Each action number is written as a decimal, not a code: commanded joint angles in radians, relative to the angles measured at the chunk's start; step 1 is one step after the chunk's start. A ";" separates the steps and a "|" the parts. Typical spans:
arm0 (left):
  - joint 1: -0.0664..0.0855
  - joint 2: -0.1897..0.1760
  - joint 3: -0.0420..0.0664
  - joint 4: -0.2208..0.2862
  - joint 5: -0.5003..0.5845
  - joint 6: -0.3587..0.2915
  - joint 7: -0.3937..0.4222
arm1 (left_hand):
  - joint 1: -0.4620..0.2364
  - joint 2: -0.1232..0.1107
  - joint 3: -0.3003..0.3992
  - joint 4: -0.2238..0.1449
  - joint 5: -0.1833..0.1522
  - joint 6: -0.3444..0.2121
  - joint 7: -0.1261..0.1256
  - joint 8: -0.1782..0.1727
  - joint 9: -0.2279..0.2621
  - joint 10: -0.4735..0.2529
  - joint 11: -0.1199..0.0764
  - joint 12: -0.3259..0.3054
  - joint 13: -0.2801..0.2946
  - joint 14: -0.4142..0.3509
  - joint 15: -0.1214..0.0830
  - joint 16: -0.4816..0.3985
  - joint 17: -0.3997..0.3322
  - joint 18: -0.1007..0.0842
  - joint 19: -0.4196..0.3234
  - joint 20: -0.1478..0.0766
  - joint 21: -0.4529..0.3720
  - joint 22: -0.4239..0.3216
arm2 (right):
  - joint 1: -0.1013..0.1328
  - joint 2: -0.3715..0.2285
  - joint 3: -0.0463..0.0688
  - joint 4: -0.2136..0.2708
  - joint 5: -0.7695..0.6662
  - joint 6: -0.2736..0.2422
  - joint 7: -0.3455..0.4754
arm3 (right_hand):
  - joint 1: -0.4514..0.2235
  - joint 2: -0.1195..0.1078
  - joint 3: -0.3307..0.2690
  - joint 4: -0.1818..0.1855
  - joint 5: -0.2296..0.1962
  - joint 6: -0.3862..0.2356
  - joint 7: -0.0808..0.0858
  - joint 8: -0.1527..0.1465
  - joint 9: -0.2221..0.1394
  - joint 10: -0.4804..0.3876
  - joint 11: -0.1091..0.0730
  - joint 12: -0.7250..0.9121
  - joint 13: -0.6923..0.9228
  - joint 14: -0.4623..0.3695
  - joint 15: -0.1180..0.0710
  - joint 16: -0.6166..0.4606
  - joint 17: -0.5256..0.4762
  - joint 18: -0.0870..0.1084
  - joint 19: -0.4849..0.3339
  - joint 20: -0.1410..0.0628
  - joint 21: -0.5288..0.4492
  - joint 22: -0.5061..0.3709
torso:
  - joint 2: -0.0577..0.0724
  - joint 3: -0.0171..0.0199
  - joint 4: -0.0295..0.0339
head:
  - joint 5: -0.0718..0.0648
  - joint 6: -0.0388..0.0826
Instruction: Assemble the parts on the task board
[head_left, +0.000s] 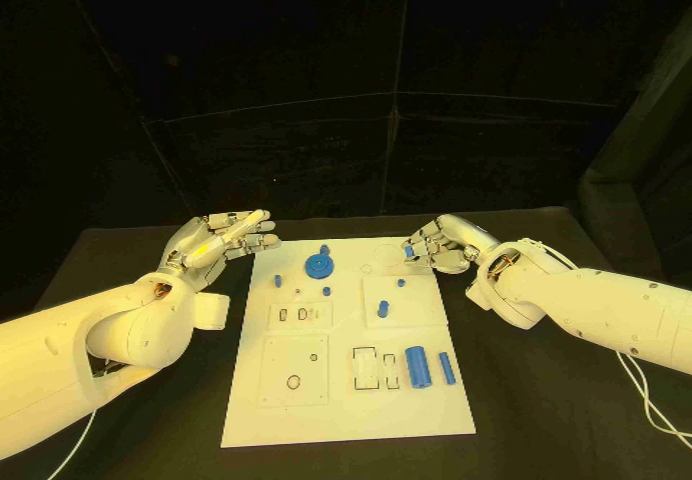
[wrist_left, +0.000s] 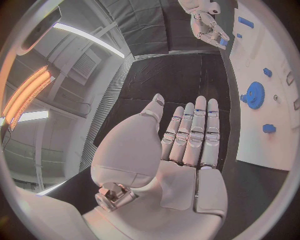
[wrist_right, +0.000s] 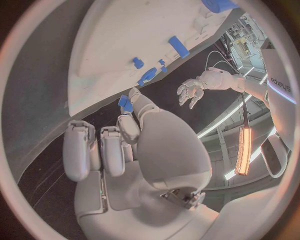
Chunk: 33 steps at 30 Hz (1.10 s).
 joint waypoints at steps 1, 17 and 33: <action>0.001 0.000 0.001 -0.001 -0.005 0.009 0.003 | 0.000 0.007 -0.003 -0.001 -0.005 0.003 0.002 -0.002 -0.001 0.000 0.005 -0.006 -0.001 0.003 0.004 -0.003 0.000 0.015 0.007 0.002 -0.005 -0.002 | 0.003 0.004 0.001 0.032 0.077 -0.012 0.025 | -0.011 -0.004 0.007 -0.002 0.000 0.014 -0.011 0.000 -0.001 -0.008 0.000 -0.006 -0.002 0.069 -0.002 0.002 0.105 -0.012 0.002 -0.008 0.005 0.017 | -0.002 0.0000 0.0000 | 0.006 -0.002; 0.002 0.032 -0.016 -0.044 -0.016 0.007 -0.046 | -0.014 0.013 -0.019 -0.002 -0.005 0.019 -0.012 -0.005 0.000 0.065 -0.018 0.011 0.006 0.101 -0.026 0.048 0.033 0.016 0.082 -0.025 0.024 0.008 | 0.010 0.070 0.001 0.124 0.109 0.043 -0.024 | -0.051 -0.022 0.008 0.003 -0.006 -0.002 -0.004 -0.015 -0.005 -0.032 0.006 -0.057 -0.044 0.068 0.003 -0.002 0.100 -0.012 0.001 -0.003 0.003 0.015 | -0.028 -0.0049 0.0067 | 0.035 -0.015; 0.003 0.113 -0.049 -0.077 -0.001 0.166 -0.310 | -0.171 0.064 -0.190 0.207 -0.001 0.027 -0.091 0.062 0.003 0.244 -0.123 0.666 0.441 0.449 -0.161 1.368 1.348 -0.049 0.507 -0.180 0.789 0.665 | 0.010 0.164 0.001 0.175 0.100 -0.047 0.061 | -0.054 -0.020 0.020 -0.012 0.014 0.009 -0.006 -0.018 -0.004 0.058 0.005 0.094 0.087 0.072 0.003 0.003 0.114 -0.014 0.006 -0.003 0.008 0.026 | -0.049 -0.0070 0.0147 | 0.074 -0.026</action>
